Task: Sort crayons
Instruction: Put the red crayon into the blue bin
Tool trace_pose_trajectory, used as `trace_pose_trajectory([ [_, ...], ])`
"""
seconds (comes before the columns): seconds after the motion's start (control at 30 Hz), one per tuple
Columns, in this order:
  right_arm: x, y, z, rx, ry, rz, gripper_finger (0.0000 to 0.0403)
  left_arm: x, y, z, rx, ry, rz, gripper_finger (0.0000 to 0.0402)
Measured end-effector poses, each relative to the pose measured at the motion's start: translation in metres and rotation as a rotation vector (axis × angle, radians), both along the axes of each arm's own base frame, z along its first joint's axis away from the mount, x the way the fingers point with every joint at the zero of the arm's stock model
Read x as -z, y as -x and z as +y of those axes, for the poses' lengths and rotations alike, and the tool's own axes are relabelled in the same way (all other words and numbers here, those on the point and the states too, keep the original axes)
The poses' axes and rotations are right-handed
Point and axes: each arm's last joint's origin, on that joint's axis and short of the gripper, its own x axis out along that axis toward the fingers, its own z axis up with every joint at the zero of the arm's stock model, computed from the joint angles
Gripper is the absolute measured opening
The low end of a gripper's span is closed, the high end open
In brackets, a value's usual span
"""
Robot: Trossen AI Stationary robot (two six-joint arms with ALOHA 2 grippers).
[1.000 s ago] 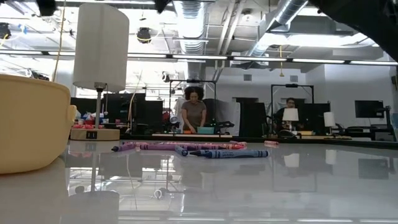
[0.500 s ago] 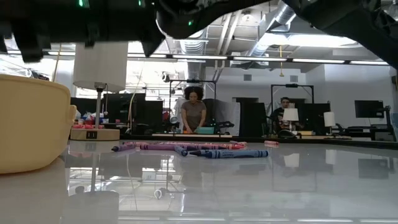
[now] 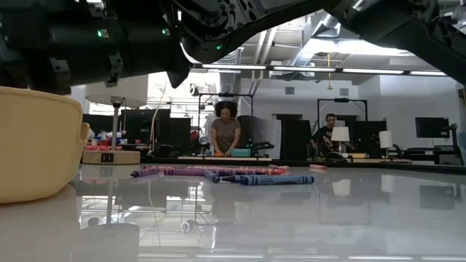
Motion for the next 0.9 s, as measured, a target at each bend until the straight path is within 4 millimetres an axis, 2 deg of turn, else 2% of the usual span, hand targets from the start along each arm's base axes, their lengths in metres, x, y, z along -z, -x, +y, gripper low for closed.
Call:
trace_pose_trajectory([
  [0.27,0.004,0.0,-0.004,0.007,0.002,0.036,0.0008,0.0,0.0,0.0,0.0,-0.001,0.001,0.0],
  [0.57,0.004,-0.001,-0.003,0.003,0.009,0.016,0.007,0.0,0.0,0.0,0.001,0.0,0.001,0.0],
  [0.73,0.002,-0.001,-0.002,-0.005,0.023,0.0,0.0086,0.0,0.0,0.0,0.001,0.0,0.001,0.0],
  [0.83,-0.014,0.001,-0.005,-0.019,0.087,0.015,0.0087,0.0,0.0,0.0,0.005,0.002,0.004,0.0],
  [0.9,-0.036,0.006,-0.011,-0.008,0.156,0.038,0.0087,0.0,0.0,0.0,0.009,0.004,0.007,0.0],
])
